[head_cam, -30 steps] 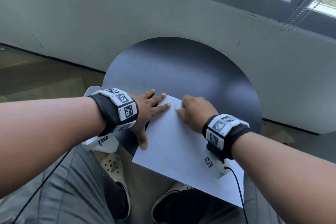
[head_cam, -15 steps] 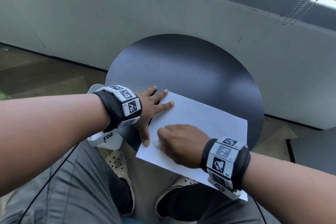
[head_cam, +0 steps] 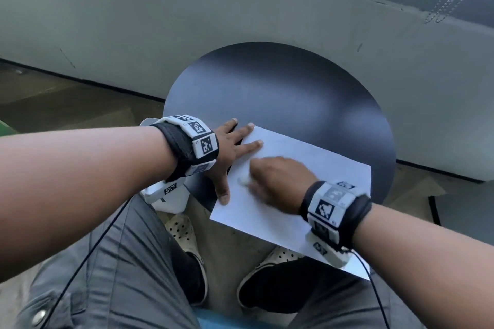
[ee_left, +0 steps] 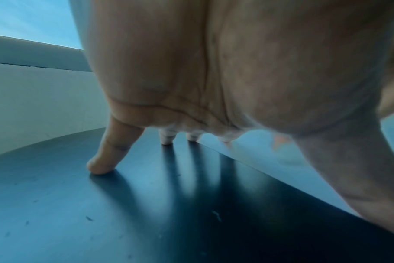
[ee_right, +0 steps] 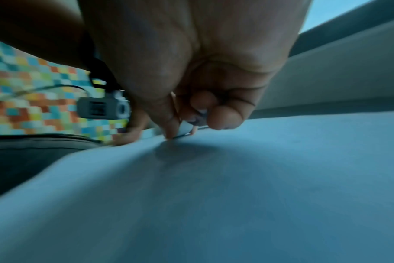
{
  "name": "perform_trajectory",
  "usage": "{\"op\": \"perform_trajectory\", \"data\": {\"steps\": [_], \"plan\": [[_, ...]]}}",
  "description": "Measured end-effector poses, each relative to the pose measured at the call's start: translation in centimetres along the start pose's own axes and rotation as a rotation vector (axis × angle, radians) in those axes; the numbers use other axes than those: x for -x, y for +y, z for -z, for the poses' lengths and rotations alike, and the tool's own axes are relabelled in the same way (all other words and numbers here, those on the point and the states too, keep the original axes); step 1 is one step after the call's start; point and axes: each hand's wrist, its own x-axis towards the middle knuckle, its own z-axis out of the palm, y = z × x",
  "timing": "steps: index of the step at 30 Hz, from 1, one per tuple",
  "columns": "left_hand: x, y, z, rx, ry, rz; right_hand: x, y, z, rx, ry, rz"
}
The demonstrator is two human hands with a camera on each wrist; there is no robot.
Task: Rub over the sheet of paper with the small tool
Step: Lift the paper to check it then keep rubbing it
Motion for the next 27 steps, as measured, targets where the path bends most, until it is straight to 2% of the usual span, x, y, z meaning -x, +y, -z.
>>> {"op": "perform_trajectory", "data": {"steps": [2, 3, 5, 7, 9, 11, 13, 14, 15, 17, 19, 21, 22, 25, 27], "plan": [[0.0, 0.0, 0.0, 0.008, 0.004, 0.0, -0.9, 2.0, 0.8, -0.003, 0.074, -0.196], [0.1, 0.0, 0.0, 0.008, 0.004, 0.001, -1.0, 2.1, 0.7, 0.007, 0.102, -0.209], [0.1, 0.1, 0.2, 0.002, -0.004, 0.002, 0.0, 0.2, 0.1, -0.004, 0.089, -0.065], [0.2, 0.3, 0.3, -0.016, -0.012, 0.004, 1.8, -1.9, -0.6, -0.004, -0.035, 0.163], [0.2, 0.3, 0.2, -0.015, -0.008, 0.001, 2.4, -1.2, -0.4, 0.017, -0.101, 0.195], [0.1, 0.1, 0.1, 0.001, 0.005, 0.001, 1.0, 2.0, 0.4, 0.047, -0.03, 0.0], [-0.1, 0.1, 0.0, -0.002, 0.009, 0.001, -0.2, 5.4, 1.8, 0.01, 0.031, -0.298], [-0.2, 0.1, 0.0, -0.005, 0.007, 0.001, -0.3, 6.2, 2.1, -0.012, 0.045, -0.38], [-0.3, 0.2, 0.1, -0.008, 0.002, 0.003, -0.3, 6.3, 2.1, 0.004, 0.054, -0.378], [-0.6, 0.2, 0.1, -0.018, -0.008, 0.01, 0.5, 4.3, 1.4, 0.038, 0.059, -0.192], [-0.8, 0.4, 0.2, -0.039, -0.012, 0.011, 2.1, 1.3, 0.4, 0.043, -0.026, 0.073], [-0.8, 0.5, 0.2, -0.052, -0.013, 0.013, 2.3, 1.0, 0.2, 0.057, -0.077, 0.162], [-0.7, 0.5, 0.2, -0.054, -0.012, 0.014, 1.7, 1.9, 0.3, 0.079, -0.047, 0.12], [-0.5, 0.5, 0.3, -0.048, -0.002, 0.018, -1.0, 5.4, 1.8, 0.06, 0.049, -0.268], [-0.4, 0.5, 0.3, -0.042, -0.004, 0.021, -2.1, 6.4, 2.2, -0.013, 0.072, -0.412]]}}
